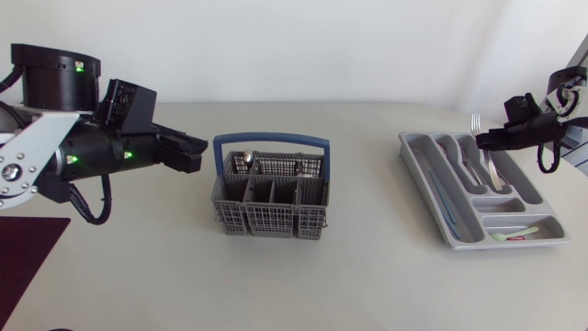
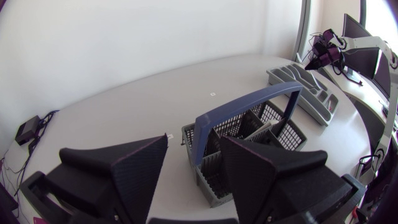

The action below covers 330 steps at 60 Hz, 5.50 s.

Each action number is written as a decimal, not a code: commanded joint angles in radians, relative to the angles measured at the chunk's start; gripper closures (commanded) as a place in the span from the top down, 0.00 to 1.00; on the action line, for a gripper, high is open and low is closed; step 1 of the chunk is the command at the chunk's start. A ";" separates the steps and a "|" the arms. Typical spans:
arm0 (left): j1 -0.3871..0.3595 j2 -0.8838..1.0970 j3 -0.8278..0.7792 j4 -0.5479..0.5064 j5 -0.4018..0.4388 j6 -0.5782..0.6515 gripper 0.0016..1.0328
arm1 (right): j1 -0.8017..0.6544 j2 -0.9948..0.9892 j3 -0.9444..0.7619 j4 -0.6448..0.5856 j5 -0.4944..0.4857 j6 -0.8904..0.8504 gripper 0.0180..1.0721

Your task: Sort the cutlery from the basket into the organizer compartments.

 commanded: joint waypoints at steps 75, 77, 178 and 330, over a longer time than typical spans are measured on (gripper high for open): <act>0.006 -0.033 -0.092 -0.051 -0.027 0.039 0.58 | 0.017 0.259 0.193 -0.004 0.168 0.064 0.39; 0.006 -0.036 -0.096 -0.051 -0.027 0.045 0.58 | 0.017 0.237 0.170 0.010 0.174 0.064 0.46; -0.009 0.179 -0.216 0.093 0.187 0.258 0.03 | 0.684 -0.050 -0.094 0.094 -0.070 0.278 0.05; -0.034 0.536 0.125 0.129 0.232 0.181 0.03 | 0.747 -0.619 -0.729 -0.071 -0.174 0.139 0.05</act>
